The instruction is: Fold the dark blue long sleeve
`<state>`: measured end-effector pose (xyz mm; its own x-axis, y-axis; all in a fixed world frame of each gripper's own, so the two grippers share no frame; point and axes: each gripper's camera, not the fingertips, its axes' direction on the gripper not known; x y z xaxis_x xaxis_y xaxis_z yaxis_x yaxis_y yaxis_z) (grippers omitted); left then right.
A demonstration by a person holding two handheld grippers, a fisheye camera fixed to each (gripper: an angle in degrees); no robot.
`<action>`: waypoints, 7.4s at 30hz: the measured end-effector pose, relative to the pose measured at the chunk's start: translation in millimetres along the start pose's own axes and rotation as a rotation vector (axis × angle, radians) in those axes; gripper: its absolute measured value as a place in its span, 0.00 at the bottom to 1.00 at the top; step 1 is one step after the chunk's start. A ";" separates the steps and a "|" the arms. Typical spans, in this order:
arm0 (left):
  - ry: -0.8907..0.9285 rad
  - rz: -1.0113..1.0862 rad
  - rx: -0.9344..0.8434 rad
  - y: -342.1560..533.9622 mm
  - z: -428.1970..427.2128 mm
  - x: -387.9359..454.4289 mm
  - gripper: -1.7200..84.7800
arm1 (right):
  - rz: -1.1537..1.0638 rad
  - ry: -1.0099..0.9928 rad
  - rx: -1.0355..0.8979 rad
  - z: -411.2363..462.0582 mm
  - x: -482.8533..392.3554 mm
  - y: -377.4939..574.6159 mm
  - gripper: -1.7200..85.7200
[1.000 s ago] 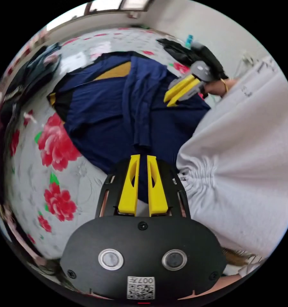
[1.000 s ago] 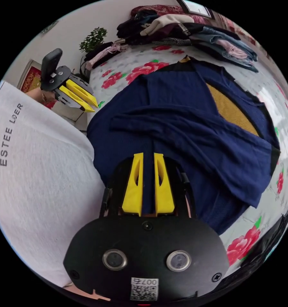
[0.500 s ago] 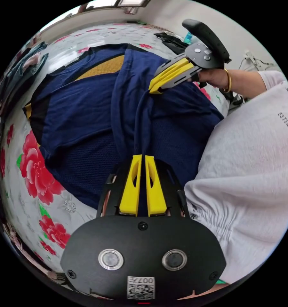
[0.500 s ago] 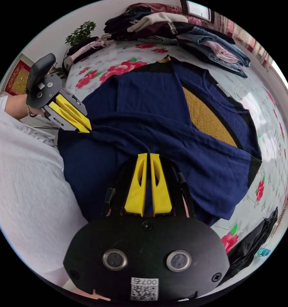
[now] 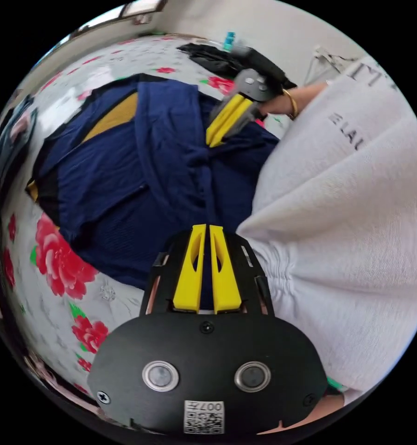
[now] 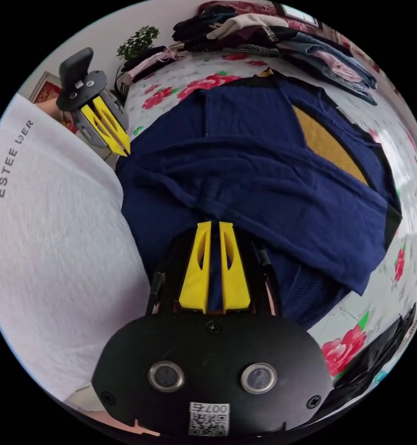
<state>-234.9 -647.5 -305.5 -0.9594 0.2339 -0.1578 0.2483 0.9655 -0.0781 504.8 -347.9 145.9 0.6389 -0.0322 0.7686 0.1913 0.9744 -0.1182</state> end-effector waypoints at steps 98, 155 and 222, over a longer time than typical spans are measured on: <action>0.140 -0.762 0.386 136.7 -135.1 -142.4 0.15 | 0.917 -0.282 0.418 -28.2 200.5 293.1 0.09; 0.615 -0.831 0.444 196.7 -209.4 -56.3 0.02 | 0.807 -0.679 0.268 -61.1 142.6 364.2 0.02; 0.633 -1.191 0.918 281.9 -189.9 -128.5 0.19 | 0.330 -0.396 0.199 12.8 84.1 -54.3 0.10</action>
<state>-67.1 -383.7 -120.3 -0.4977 -0.3212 0.8057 -0.8615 0.2906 -0.4164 538.6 -400.6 225.1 0.3049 0.3311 0.8930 -0.1405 0.9430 -0.3017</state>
